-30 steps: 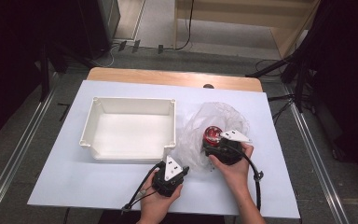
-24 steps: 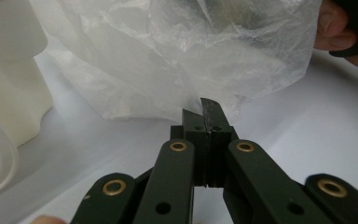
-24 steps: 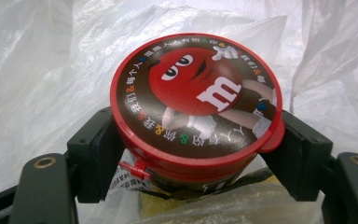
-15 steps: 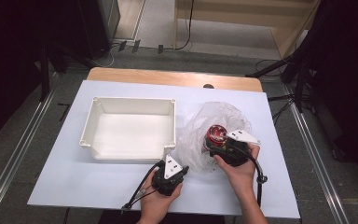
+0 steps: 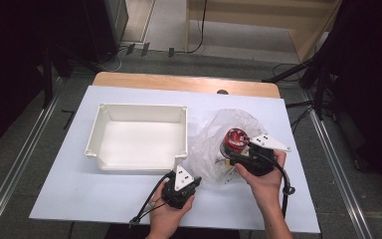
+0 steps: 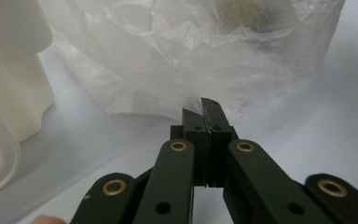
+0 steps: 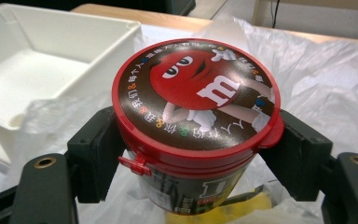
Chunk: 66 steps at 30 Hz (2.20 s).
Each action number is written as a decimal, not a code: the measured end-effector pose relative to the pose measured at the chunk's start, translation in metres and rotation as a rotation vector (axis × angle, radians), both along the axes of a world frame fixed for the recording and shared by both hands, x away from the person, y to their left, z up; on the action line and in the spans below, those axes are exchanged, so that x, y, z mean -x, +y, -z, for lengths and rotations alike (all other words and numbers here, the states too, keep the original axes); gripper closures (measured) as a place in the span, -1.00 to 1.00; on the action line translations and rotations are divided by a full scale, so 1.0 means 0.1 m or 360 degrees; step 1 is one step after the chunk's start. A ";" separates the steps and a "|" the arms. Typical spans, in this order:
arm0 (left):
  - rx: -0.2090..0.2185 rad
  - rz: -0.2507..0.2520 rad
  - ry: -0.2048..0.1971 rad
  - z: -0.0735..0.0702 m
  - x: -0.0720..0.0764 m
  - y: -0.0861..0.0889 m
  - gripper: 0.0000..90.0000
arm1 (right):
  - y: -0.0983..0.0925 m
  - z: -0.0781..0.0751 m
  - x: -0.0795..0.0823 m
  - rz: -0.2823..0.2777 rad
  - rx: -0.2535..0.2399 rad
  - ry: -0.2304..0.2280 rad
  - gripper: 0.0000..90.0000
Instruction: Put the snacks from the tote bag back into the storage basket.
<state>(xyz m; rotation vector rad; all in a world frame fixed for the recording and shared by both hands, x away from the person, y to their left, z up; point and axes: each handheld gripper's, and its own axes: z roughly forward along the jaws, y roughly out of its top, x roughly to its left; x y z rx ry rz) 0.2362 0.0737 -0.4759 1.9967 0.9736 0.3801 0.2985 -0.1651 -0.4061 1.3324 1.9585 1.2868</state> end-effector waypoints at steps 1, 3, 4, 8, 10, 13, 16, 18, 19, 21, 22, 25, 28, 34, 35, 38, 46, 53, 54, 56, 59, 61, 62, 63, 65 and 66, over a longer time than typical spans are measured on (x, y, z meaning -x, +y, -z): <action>0.0000 -0.0002 0.0000 0.00 0.00 0.00 1.00 | 0.01 -0.05 0.02 -0.0019 -0.0006 -0.0018 -0.42; 0.0006 -0.0001 -0.0010 0.00 0.00 0.00 1.00 | 0.01 -0.06 0.03 -0.0022 0.0000 -0.0023 -0.42; 0.0013 -0.0006 -0.0013 0.00 0.01 0.00 1.00 | 0.02 -0.09 0.04 -0.0031 0.0001 -0.0034 -0.42; 0.0140 -0.0018 -0.0032 -0.03 0.01 0.07 0.88 | 0.05 -0.13 0.06 -0.0051 -0.0004 -0.0045 -0.42; 0.0200 -0.0020 -0.0035 -0.04 0.01 0.12 0.72 | 0.08 -0.14 0.06 -0.0060 0.0014 -0.0050 -0.42; 0.0253 0.0023 -0.0055 -0.08 0.04 0.18 0.53 | 0.10 -0.15 0.06 -0.0068 0.0027 -0.0050 -0.42; 0.0246 0.0051 -0.0106 -0.12 0.09 0.25 0.34 | 0.12 -0.16 0.06 -0.0068 0.0043 -0.0053 -0.42; 0.0263 0.0054 -0.0123 -0.15 0.12 0.31 0.19 | 0.11 -0.17 0.06 -0.0066 0.0034 -0.0054 -0.42; 0.0262 0.0055 -0.0135 -0.16 0.13 0.34 0.11 | 0.11 -0.18 0.06 -0.0069 0.0036 -0.0060 -0.42; 0.0276 0.0047 -0.0163 -0.20 0.17 0.45 -0.03 | 0.11 -0.23 0.07 -0.0068 0.0036 -0.0072 -0.42; 0.0276 0.0047 -0.0163 -0.20 0.17 0.45 -0.06 | 0.11 -0.23 0.07 -0.0068 0.0036 -0.0072 -0.42; 0.0280 0.0006 -0.0180 -0.24 0.17 0.56 -0.19 | 0.14 -0.30 0.10 -0.0081 0.0032 -0.0090 -0.42; 0.0284 -0.0022 -0.0204 -0.28 0.16 0.66 -0.30 | 0.16 -0.35 0.12 -0.0090 0.0031 -0.0100 -0.42; 0.0255 -0.0093 -0.0230 -0.29 0.19 0.91 -0.37 | 0.22 -0.41 0.12 -0.0113 0.0036 -0.0114 -0.42; 0.0252 -0.0105 -0.0228 -0.28 0.19 0.94 -0.38 | 0.24 -0.42 0.11 -0.0116 0.0041 -0.0119 -0.42; 0.0239 -0.0143 -0.0225 -0.26 0.19 1.07 -0.41 | 0.26 -0.44 0.10 -0.0118 0.0032 -0.0125 -0.42; 0.0203 -0.0188 -0.0240 -0.22 0.17 1.34 -0.51 | 0.39 -0.49 0.10 -0.0159 0.0033 -0.0137 -0.42; 0.0188 -0.0233 -0.0262 -0.24 0.17 1.48 -0.66 | 0.48 -0.48 0.09 -0.0189 0.0022 -0.0139 -0.42; 0.0181 -0.0234 -0.0269 -0.24 0.17 1.50 -0.66 | 0.49 -0.48 0.08 -0.0194 0.0021 -0.0142 -0.42; 0.0176 -0.0242 -0.0280 -0.25 0.18 1.53 -0.70 | 0.53 -0.48 0.08 -0.0211 0.0014 -0.0141 -0.42; 0.0180 -0.0245 -0.0282 -0.26 0.17 1.59 -0.73 | 0.57 -0.47 0.07 -0.0223 0.0016 -0.0140 -0.42; 0.0174 -0.0263 -0.0277 -0.26 0.16 1.62 -0.75 | 0.58 -0.47 0.06 -0.0228 0.0015 -0.0139 -0.42; 0.0165 -0.0273 -0.0277 -0.26 0.16 1.64 -0.79 | 0.60 -0.46 0.06 -0.0230 0.0015 -0.0135 -0.42; 0.0165 -0.0275 -0.0279 -0.26 0.16 1.65 -0.80 | 0.61 -0.46 0.05 -0.0232 0.0013 -0.0138 -0.42; 0.0153 -0.0277 -0.0281 -0.26 0.17 1.67 -0.83 | 0.64 -0.45 0.04 -0.0240 0.0015 -0.0131 -0.42; 0.0154 -0.0265 -0.0282 -0.26 0.17 1.69 -0.84 | 0.65 -0.44 0.04 -0.0245 0.0014 -0.0132 -0.42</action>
